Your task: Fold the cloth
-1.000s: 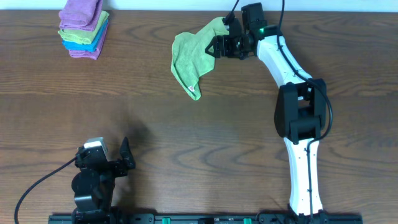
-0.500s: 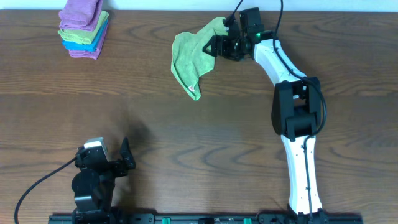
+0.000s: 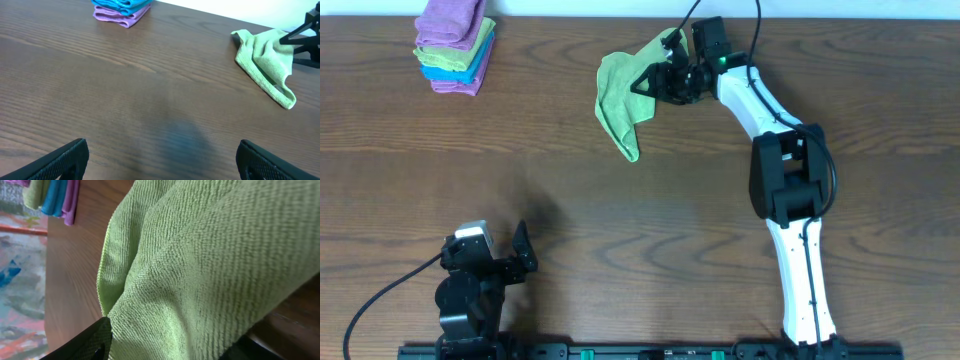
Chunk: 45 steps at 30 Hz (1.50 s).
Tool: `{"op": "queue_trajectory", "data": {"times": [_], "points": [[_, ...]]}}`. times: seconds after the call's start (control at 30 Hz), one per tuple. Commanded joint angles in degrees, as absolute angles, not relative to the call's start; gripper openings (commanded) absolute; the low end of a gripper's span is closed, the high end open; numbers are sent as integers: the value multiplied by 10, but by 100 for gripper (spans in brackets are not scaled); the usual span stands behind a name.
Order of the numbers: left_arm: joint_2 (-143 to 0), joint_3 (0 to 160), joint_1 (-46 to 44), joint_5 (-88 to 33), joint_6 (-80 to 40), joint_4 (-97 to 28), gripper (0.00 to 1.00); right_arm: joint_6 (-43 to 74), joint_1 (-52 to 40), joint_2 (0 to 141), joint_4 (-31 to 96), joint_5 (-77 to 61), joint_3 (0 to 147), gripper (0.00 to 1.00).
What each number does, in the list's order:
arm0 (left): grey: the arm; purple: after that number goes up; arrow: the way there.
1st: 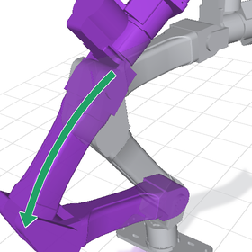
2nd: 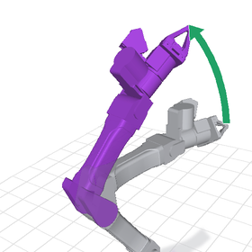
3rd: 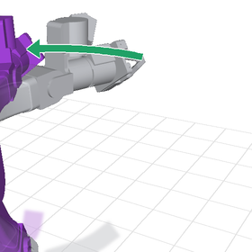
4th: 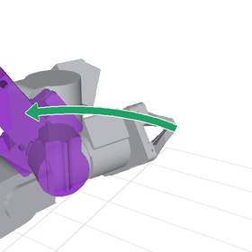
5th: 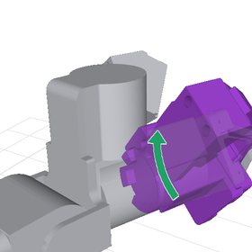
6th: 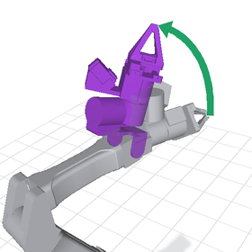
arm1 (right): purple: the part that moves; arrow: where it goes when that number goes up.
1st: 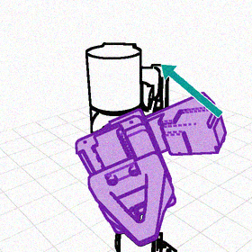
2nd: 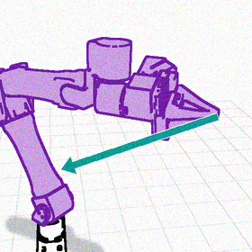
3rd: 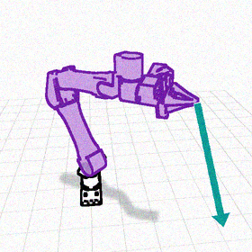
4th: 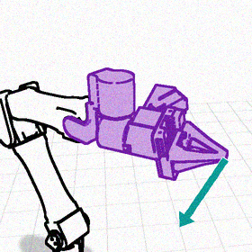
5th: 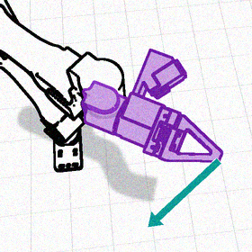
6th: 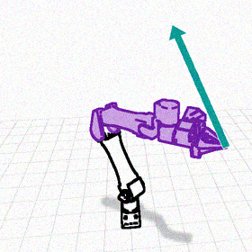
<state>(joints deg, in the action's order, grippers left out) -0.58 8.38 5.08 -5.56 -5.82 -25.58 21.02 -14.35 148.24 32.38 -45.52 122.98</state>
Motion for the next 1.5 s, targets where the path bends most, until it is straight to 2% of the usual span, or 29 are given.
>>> {"op": "queue_trajectory", "data": {"times": [0.0, 0.33, 0.4, 0.5, 0.67, 0.97, 1.2, 1.47], "points": [[-3, 74, 48, -49, -60, -260, 95, 212, -135, 1446, 326, -477, 1249, 64], [-3, 74, 48, -49, -60, -260, 95, 181, -139, 1328, 337, -498, 1249, 63], [-3, 74, 48, -49, -60, -260, 95, 110, -139, 1297, 396, -422, 1249, 64], [-3, 74, 48, -49, -60, -260, 95, 91, -138, 1291, 487, -258, 1249, 68], [-3, 74, 48, -49, -60, -260, 95, 57, -138, 1336, 555, -240, 1248, 68], [-3, 74, 48, -49, -60, -260, 95, 123, -110, 1432, 461, -351, 1248, 72], [-3, 74, 48, -49, -60, -260, 95, 172, -105, 1445, 350, -346, 1248, 79], [-3, 74, 48, -49, -60, -260, 95, 249, -105, 1483, 293, -363, 1248, 79]]}}
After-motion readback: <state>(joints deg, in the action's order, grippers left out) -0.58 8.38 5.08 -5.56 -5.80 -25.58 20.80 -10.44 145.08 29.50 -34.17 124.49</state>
